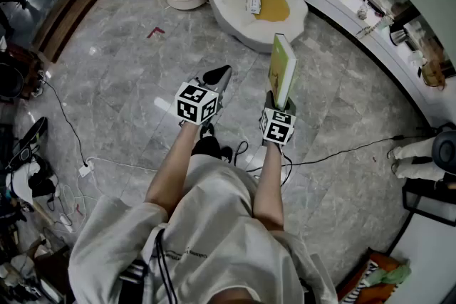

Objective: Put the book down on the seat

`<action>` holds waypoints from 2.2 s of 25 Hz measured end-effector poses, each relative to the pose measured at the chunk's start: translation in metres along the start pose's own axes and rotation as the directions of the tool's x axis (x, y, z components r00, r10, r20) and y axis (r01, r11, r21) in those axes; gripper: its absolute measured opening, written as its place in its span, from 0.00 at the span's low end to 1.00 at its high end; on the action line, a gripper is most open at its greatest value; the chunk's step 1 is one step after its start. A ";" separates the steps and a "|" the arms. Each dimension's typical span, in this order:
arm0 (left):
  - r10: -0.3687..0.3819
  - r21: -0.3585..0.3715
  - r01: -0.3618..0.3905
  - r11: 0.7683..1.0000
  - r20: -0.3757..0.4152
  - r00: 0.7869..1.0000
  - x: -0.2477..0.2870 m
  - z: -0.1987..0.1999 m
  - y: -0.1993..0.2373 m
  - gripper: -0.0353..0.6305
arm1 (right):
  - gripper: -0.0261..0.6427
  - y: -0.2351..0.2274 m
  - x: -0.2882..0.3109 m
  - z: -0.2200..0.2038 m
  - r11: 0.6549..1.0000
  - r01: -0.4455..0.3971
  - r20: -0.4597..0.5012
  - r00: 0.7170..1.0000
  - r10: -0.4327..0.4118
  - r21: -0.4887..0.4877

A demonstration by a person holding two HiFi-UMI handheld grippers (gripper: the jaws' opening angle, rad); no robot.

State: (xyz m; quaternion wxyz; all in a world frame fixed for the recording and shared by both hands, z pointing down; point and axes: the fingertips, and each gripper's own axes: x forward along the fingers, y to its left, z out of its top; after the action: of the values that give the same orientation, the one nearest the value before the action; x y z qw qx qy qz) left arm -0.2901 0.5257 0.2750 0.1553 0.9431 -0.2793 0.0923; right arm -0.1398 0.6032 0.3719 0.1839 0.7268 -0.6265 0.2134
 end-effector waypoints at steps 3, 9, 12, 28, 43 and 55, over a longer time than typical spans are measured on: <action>0.000 -0.003 0.000 1.000 0.003 1.000 0.007 0.004 0.008 0.06 | 0.24 0.005 0.005 0.011 1.000 -0.004 0.013 1.000 0.004 -0.006; -0.043 -0.015 0.043 0.999 -0.003 0.999 0.031 0.014 0.021 0.06 | 0.24 0.006 0.027 0.025 1.000 0.008 0.011 1.000 -0.009 0.016; -0.028 0.002 0.028 1.000 -0.058 0.998 0.037 0.012 0.043 0.06 | 0.24 0.023 0.041 0.033 1.000 0.000 -0.010 1.000 0.000 0.002; 0.037 0.063 -0.029 0.998 -0.134 0.990 0.022 -0.007 0.184 0.06 | 0.24 0.099 0.109 0.047 0.999 -0.032 -0.022 0.999 0.033 0.028; 0.024 -0.003 -0.025 1.000 -0.154 0.988 0.018 -0.005 0.224 0.06 | 0.24 0.084 0.140 0.078 0.990 -0.071 -0.008 0.997 0.073 0.121; 0.068 0.059 -0.061 0.996 -0.127 0.990 0.077 0.033 0.231 0.06 | 0.24 0.103 0.202 0.129 0.971 -0.223 0.037 0.975 0.220 0.084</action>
State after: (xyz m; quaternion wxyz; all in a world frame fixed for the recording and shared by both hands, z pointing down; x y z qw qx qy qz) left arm -0.3513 0.2924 0.3196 0.1439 0.9296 -0.2962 0.1654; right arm -0.2059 0.3507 0.3724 0.1181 0.6626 -0.6962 0.2498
